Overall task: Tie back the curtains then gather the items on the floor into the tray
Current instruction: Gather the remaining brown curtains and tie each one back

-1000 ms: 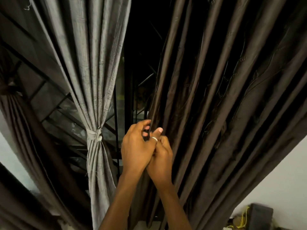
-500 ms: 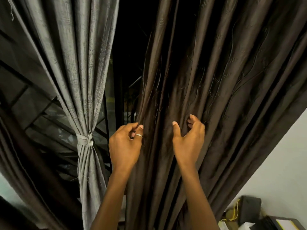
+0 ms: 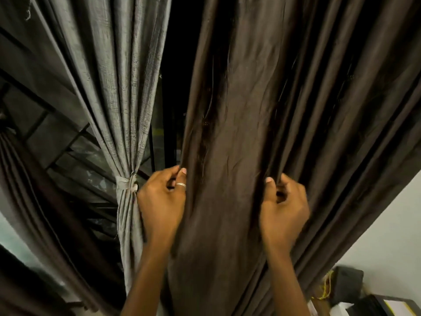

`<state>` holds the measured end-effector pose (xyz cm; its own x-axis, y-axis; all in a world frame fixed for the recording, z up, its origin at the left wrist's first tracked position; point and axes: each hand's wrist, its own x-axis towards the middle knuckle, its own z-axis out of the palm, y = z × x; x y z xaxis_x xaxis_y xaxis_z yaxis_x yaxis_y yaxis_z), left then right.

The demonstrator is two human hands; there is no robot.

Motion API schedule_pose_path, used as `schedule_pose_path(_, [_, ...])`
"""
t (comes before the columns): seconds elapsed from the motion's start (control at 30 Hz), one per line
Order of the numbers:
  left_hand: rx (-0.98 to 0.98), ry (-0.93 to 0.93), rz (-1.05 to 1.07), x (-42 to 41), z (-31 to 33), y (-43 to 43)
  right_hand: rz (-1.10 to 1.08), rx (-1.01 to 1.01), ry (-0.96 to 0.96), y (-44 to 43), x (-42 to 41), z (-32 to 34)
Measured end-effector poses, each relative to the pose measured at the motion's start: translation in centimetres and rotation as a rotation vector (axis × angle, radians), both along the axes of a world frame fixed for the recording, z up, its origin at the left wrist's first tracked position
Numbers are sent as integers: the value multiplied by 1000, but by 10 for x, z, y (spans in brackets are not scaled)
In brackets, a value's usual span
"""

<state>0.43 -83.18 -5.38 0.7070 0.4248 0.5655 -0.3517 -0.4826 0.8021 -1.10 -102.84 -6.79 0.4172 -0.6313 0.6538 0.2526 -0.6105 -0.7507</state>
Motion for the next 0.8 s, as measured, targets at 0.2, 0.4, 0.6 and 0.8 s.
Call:
schedule_pose_path(0.2, [26, -56, -258, -12, -6, -41, 240, -155, -36, 55, -1, -18])
schedule_pose_path(0.4, [20, -62, -326, -11, -13, -40, 363, -186, -25, 68, -2, -23])
schedule_pose_path(0.6, [2, 4, -393, -11, -10, -36, 450, -163, -6, 65, -2, -23])
schedule_pose_path(0.8, [-32, 173, -351, -12, 3, -42, 590, -129, 74, 59, -5, -19])
